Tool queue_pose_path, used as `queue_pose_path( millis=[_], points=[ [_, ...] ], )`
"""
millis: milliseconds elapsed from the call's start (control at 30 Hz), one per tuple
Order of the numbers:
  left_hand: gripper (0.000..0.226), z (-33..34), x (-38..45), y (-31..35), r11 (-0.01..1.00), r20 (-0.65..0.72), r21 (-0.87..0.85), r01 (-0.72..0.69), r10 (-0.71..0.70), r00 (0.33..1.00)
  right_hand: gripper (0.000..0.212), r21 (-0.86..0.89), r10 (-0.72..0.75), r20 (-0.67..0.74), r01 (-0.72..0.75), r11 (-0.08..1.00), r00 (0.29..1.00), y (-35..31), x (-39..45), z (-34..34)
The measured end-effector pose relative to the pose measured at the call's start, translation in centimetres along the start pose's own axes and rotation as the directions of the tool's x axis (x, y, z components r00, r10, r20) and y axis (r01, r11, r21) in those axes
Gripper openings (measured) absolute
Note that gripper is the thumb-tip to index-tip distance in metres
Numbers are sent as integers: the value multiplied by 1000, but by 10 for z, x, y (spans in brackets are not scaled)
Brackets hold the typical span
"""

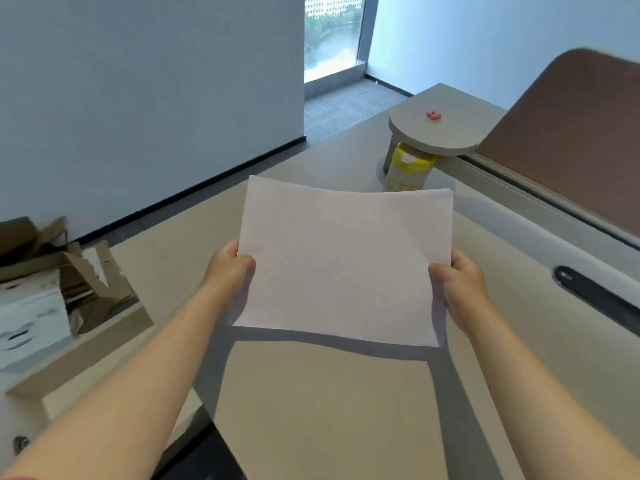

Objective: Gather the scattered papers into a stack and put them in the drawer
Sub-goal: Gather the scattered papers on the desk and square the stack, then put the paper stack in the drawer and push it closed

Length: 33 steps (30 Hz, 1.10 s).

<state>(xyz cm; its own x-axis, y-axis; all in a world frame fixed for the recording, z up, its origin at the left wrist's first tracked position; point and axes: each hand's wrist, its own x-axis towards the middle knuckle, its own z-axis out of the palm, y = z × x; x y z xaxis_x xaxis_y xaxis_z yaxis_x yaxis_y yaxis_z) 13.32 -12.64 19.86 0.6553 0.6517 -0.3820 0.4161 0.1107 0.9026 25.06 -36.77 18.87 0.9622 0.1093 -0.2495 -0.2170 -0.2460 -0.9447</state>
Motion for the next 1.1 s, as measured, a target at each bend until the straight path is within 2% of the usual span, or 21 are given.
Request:
queue_pose_path(
  millis=[133,267,367,467,567,667,767,867,1000,1100],
  points=[
    [25,-50,-33,-25,999,-194,41,-34,42,980,26,-5,-28,192,30,1000,981,-2,-15,46],
    [28,-113,-53,-52,998,-347,56,16,4,938,23,-48,-10,334,28,998,943,-6,-33,96],
    [27,-155,-65,-74,986,-416,-165,4,-73,907,17,-59,18,384,5,998,923,-9,-47,130],
    [30,-191,-75,-97,943,-465,-331,27,-188,865,19,-105,68,442,-24,994,894,-7,-57,159],
    [35,-225,-86,-128,910,-543,-411,49,-288,789,15,-187,112,481,-23,982,870,1,-64,186],
    [39,-255,-98,-155,882,-596,-466,71,-372,711,31,-275,106,482,36,961,870,12,-68,210],
    [38,-280,-106,-176,859,-629,-508,66,-421,654,34,-345,86,461,89,934,883,18,-77,229],
    [36,-298,-108,-195,853,-658,-519,63,-445,608,39,-443,50,481,194,875,875,25,-84,247],
    [29,-312,-107,-216,851,-682,-516,95,-475,556,43,-542,16,563,354,762,826,42,-94,270],
    [25,-317,-106,-228,869,-713,-477,133,-471,520,45,-644,-33,636,554,528,771,51,-101,283]
  ],
)
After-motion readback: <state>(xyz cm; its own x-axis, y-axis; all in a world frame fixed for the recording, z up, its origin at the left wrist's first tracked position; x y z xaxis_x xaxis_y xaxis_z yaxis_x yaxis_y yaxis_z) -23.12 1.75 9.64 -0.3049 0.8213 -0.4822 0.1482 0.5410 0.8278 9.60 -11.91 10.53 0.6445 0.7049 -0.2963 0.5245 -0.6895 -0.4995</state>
